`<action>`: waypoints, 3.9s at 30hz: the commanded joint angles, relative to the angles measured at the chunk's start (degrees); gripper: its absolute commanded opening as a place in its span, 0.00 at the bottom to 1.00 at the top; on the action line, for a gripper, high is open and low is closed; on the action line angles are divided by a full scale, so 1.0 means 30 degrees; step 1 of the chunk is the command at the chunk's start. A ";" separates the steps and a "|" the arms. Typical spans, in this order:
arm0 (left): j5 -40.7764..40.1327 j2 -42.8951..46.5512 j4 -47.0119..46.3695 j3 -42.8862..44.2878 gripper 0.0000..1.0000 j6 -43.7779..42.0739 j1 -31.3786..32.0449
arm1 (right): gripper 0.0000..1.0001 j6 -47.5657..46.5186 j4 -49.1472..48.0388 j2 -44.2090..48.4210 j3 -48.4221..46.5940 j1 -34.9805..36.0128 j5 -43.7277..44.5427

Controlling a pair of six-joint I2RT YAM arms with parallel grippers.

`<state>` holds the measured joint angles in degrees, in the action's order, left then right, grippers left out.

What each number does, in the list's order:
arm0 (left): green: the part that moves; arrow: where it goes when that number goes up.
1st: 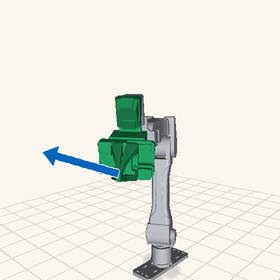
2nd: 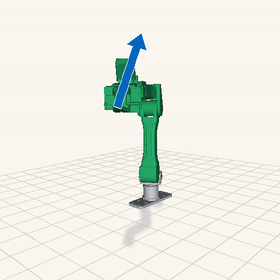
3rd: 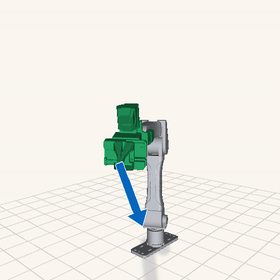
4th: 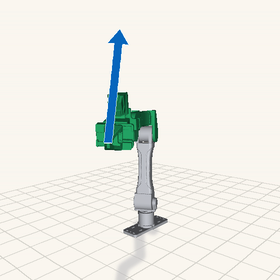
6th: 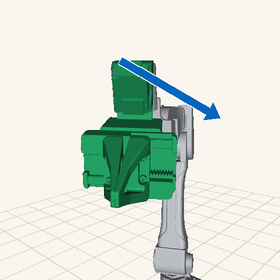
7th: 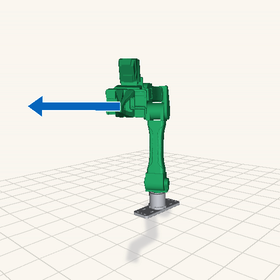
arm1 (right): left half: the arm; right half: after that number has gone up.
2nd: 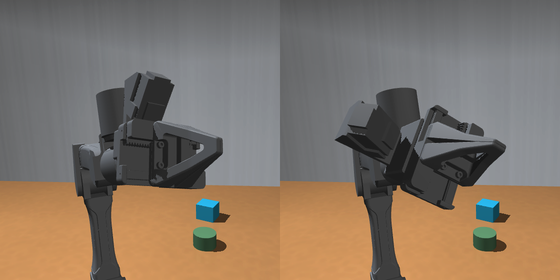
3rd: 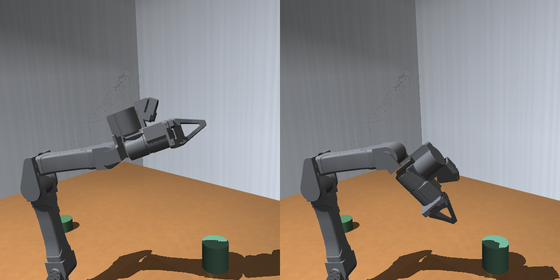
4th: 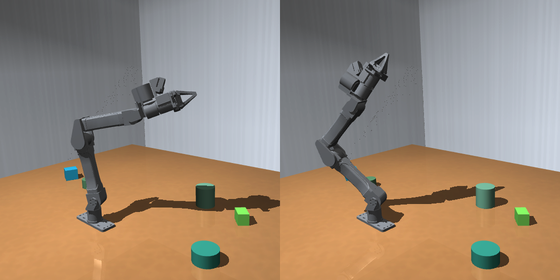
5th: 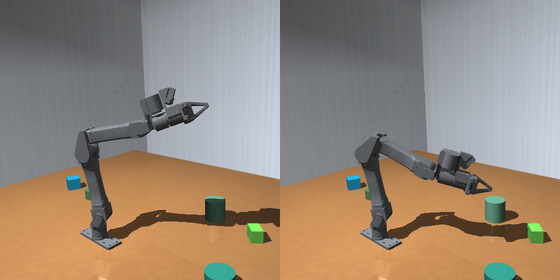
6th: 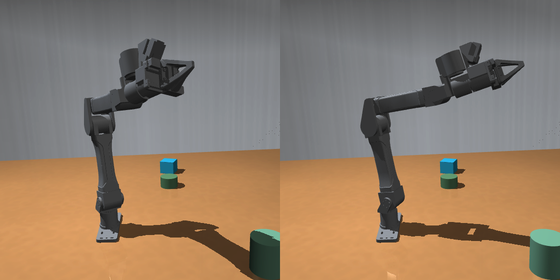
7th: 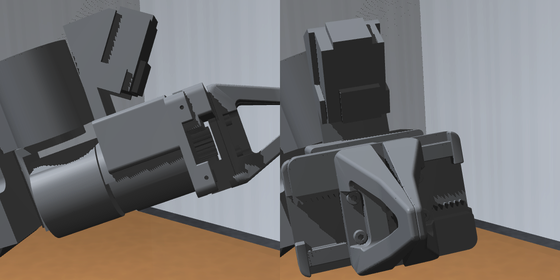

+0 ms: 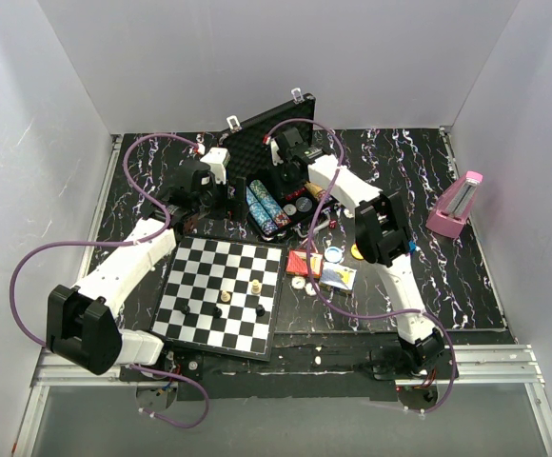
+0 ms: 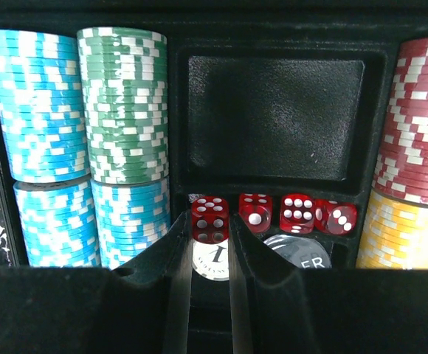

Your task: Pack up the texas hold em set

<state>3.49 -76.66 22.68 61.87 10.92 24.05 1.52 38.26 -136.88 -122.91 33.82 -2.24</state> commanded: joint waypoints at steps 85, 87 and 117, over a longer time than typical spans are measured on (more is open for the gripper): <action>0.2702 -0.4531 -0.0908 0.1701 0.98 0.3654 -0.0956 | 0.35 0.1399 -0.4580 0.7867 0.9452 -0.6761 -0.1802; 0.3143 -0.4884 -0.1112 0.1789 0.98 0.3889 -0.1249 | 0.34 0.1135 -0.4347 0.6989 0.8631 -0.6938 -0.1802; 0.4815 -0.5588 -0.2080 0.1673 0.98 0.4271 -0.2129 | 0.34 -0.0156 0.1247 0.1244 0.1688 -0.7378 -0.3765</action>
<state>16.88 -94.52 17.50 65.43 23.40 18.06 1.06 38.70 -131.39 -113.06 11.60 -12.12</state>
